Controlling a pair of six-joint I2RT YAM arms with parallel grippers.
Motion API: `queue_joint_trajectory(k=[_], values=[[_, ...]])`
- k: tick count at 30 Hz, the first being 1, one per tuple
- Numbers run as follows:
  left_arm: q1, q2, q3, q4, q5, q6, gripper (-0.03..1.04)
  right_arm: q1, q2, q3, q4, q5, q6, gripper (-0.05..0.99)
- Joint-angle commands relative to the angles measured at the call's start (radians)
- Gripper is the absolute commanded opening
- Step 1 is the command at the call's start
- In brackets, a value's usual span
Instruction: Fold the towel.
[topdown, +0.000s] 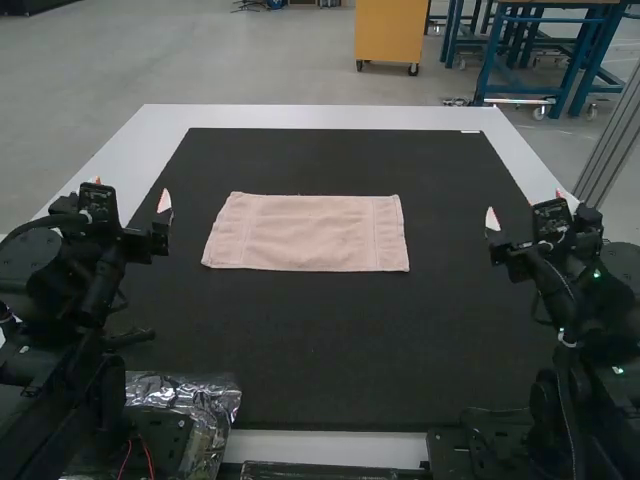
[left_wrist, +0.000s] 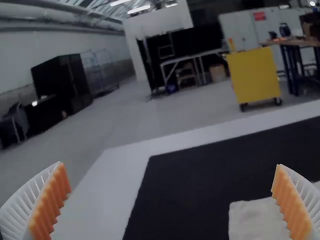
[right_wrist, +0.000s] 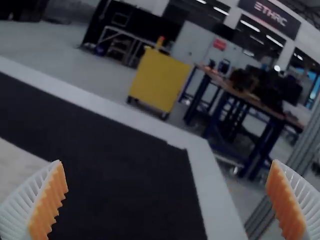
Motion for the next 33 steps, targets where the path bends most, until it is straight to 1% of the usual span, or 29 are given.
queue_joint_trajectory(k=[1,2,3,4,5,7,8,9,11,12,13,15,16,17,19,21,22,23,24,25,26,28,29,30,31,32,33], values=[[0.008,-0.002,-0.005,0.023,-0.020,0.083,0.95,0.002,-0.010,0.008,0.067,0.086,-0.067,0.91],[0.008,-0.002,-0.005,0.025,-0.032,0.083,0.95,0.001,-0.010,0.010,0.066,0.085,-0.094,0.91],[0.008,-0.002,-0.005,0.023,-0.043,0.088,0.95,0.002,-0.010,0.008,0.050,0.086,-0.174,0.91],[0.008,-0.002,-0.005,0.022,-0.049,0.093,0.95,0.004,-0.008,0.005,0.017,0.085,-0.277,0.91],[0.008,-0.002,-0.005,0.019,-0.051,0.097,0.95,0.005,-0.008,-0.004,-0.005,0.086,-0.346,0.91],[0.008,-0.002,-0.005,0.016,-0.054,0.105,0.95,0.005,-0.008,-0.004,-0.108,0.103,-0.410,0.91],[0.008,-0.002,-0.005,0.014,-0.054,0.106,0.95,0.005,-0.008,-0.004,-0.111,0.106,-0.416,0.91],[0.008,-0.002,-0.005,0.009,-0.054,0.108,0.95,0.005,-0.008,-0.006,-0.089,0.106,-0.415,0.91],[0.008,-0.002,-0.005,0.005,-0.054,0.120,0.95,0.005,-0.008,-0.006,-0.016,0.103,-0.366,0.91],[0.008,-0.002,-0.005,0.002,-0.055,0.140,0.95,0.005,-0.008,-0.006,0.029,0.086,-0.323,0.91],[0.008,-0.002,-0.005,0.000,-0.063,0.149,0.95,0.005,-0.010,-0.006,0.069,0.066,-0.298,0.91],[0.008,-0.002,-0.005,0.012,-0.066,0.151,0.95,0.004,-0.008,-0.006,0.109,0.033,-0.295,0.91],[0.009,-0.002,-0.005,0.028,-0.066,0.162,0.95,0.004,-0.008,-0.006,0.135,0.030,-0.295,0.91],[0.009,-0.002,-0.005,0.045,-0.066,0.179,0.95,0.007,-0.008,-0.006,0.167,0.028,-0.275,0.91],[0.008,-0.002,-0.005,0.074,-0.068,0.186,0.95,0.008,-0.010,-0.006,0.217,0.025,-0.226,0.91],[0.008,-0.002,-0.004,0.140,-0.065,0.189,0.95,-0.004,-0.010,-0.002,0.247,0.019,-0.126,0.91],[0.008,-0.002,0.006,0.146,-0.061,0.191,0.95,-0.011,-0.008,0.007,0.248,0.020,-0.105,0.91],[0.004,-0.002,0.027,0.132,-0.058,0.191,0.95,-0.024,-0.005,0.028,0.239,0.022,-0.074,0.91],[0.003,0.000,0.059,0.101,-0.054,0.191,0.95,-0.036,-0.002,0.059,0.211,0.019,-0.027,0.91],[0.001,0.003,0.093,0.065,-0.046,0.191,0.95,-0.048,0.006,0.099,0.171,0.003,0.024,0.91],[-0.002,0.011,0.124,0.049,-0.046,0.189,0.95,-0.061,0.019,0.139,0.136,0.000,0.070,0.91],[-0.002,0.047,0.184,0.063,-0.049,0.189,0.95,-0.079,0.073,0.231,0.099,-0.029,0.188,0.91],[-0.002,0.084,0.214,0.088,-0.058,0.188,0.93,-0.084,0.115,0.277,0.089,-0.032,0.236,0.91],[-0.002,0.129,0.251,0.111,-0.063,0.188,0.92,-0.087,0.165,0.326,0.081,-0.047,0.286,0.91],[-0.003,0.179,0.292,0.118,-0.063,0.177,0.92,-0.090,0.223,0.375,0.079,-0.055,0.352,0.91],[-0.003,0.235,0.342,0.117,-0.065,0.142,0.92,-0.096,0.285,0.429,0.066,-0.059,0.386,0.91],[-0.003,0.296,0.394,0.105,-0.065,0.106,0.93,-0.097,0.345,0.487,0.038,-0.082,0.435,0.91]])
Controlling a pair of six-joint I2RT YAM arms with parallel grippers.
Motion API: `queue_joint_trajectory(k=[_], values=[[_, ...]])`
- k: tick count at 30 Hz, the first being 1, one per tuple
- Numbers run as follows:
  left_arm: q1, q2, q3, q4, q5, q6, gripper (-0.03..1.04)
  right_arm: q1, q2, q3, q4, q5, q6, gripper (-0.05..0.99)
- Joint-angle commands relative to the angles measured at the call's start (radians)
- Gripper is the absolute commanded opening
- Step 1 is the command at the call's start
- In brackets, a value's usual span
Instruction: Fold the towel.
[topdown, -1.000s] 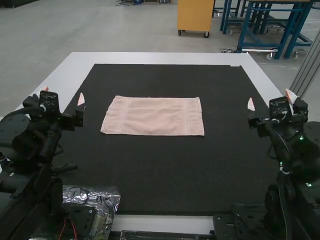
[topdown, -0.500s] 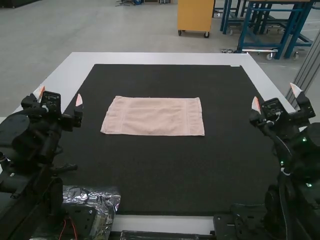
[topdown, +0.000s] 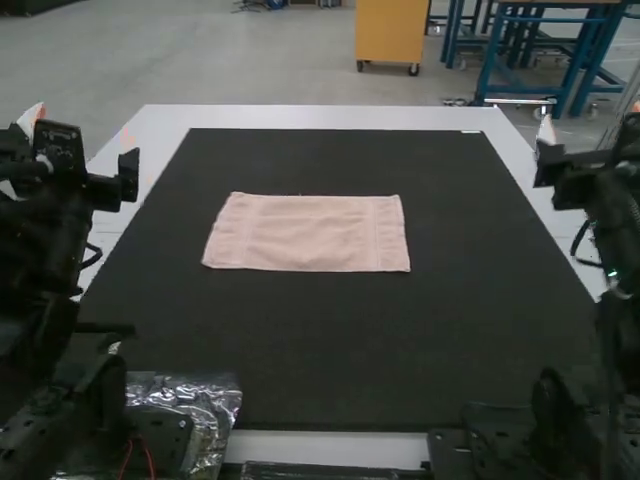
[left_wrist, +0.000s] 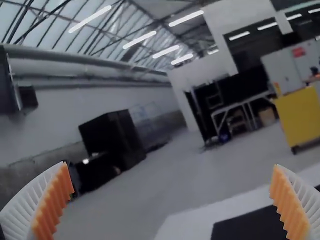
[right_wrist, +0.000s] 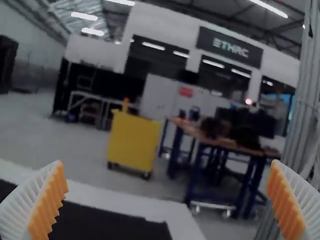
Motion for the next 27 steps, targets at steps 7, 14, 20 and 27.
queue_joint_trajectory(k=[7,14,20,27], values=[[0.009,0.593,0.485,-0.205,-0.004,-0.358,0.95,-0.023,0.509,0.451,-0.193,-0.195,0.351,0.91],[0.088,0.966,0.640,-0.303,0.142,-0.533,0.95,-0.063,0.814,0.572,-0.305,-0.313,0.354,0.90],[0.128,1.174,0.666,-0.290,0.302,-0.586,0.95,-0.087,1.044,0.563,-0.314,-0.419,0.355,0.90],[0.134,1.355,0.664,-0.244,0.385,-0.547,0.95,-0.043,1.245,0.555,-0.263,-0.427,0.320,0.90]])
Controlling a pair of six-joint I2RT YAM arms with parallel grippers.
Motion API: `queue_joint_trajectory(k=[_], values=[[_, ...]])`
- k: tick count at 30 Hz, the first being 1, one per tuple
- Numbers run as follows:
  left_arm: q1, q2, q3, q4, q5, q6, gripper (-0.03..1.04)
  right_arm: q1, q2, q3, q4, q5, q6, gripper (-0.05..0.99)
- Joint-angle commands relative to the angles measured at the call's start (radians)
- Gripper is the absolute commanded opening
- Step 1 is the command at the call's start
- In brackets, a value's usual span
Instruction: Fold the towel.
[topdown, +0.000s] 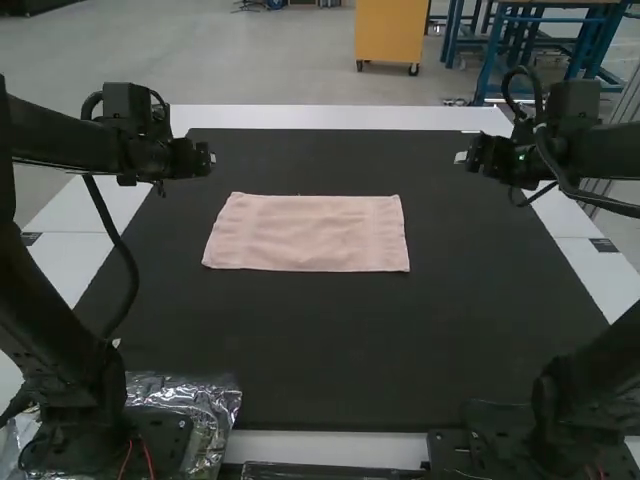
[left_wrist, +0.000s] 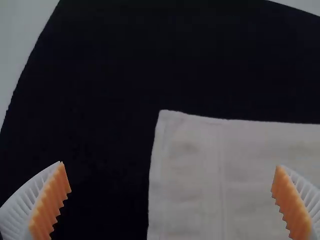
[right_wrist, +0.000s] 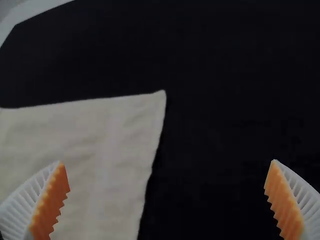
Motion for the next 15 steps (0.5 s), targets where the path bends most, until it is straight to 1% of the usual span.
queue_joint_trajectory(k=[1,3,6,9,13,15], values=[[0.009,0.052,0.031,0.032,0.062,0.022,0.95,0.039,0.059,0.010,0.041,-0.027,-0.016,0.90],[0.009,0.093,0.033,0.050,0.065,0.039,0.95,0.073,0.106,0.015,0.073,-0.014,-0.021,0.90],[0.007,0.145,0.036,0.096,0.068,0.065,0.95,0.121,0.177,0.026,0.119,0.022,-0.035,0.90],[0.006,0.203,0.037,0.142,0.068,0.079,0.95,0.162,0.249,0.037,0.158,0.053,-0.040,0.90],[0.006,0.275,0.053,0.168,0.062,0.128,0.95,0.213,0.337,0.063,0.214,0.091,-0.041,0.91],[0.009,0.306,0.059,0.190,0.057,0.145,0.95,0.228,0.373,0.078,0.233,0.097,-0.041,0.91]])
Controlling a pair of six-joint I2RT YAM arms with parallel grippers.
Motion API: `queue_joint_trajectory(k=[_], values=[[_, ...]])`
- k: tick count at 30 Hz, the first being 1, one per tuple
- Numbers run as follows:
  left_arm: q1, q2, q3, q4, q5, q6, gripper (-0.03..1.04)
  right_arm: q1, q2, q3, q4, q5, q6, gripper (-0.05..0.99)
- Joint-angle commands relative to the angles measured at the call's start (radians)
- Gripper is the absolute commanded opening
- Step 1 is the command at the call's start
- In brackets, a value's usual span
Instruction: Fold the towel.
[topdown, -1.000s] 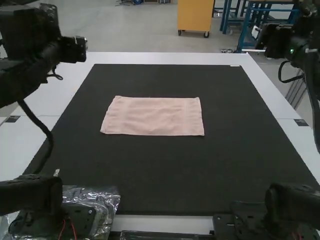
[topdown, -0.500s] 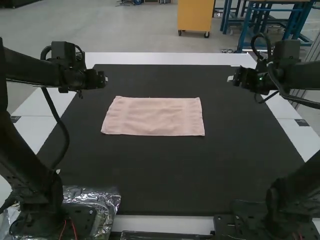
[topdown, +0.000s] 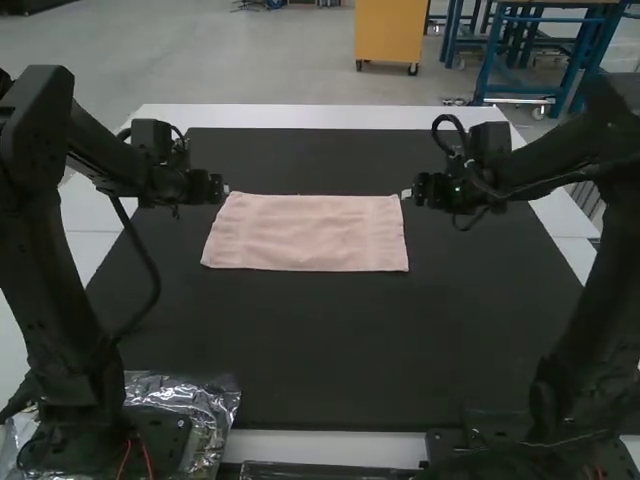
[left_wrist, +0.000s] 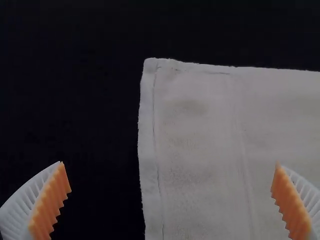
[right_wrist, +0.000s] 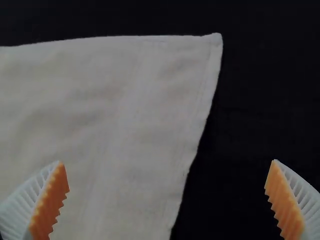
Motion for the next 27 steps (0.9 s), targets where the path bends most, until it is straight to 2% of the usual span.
queue_joint_trajectory(k=[1,7,9,27], values=[[0.009,0.039,0.044,0.033,0.003,0.061,0.95,0.031,0.044,0.049,0.031,0.050,-0.014,0.91],[0.009,0.117,0.075,0.076,-0.005,0.090,0.94,0.050,0.158,0.112,0.069,0.061,-0.017,0.91],[0.006,0.145,0.090,0.093,-0.005,0.093,0.94,0.051,0.195,0.135,0.071,0.085,-0.041,0.90],[0.004,0.356,0.219,0.102,-0.025,0.117,0.94,0.065,0.409,0.283,0.091,0.122,-0.093,0.90]])
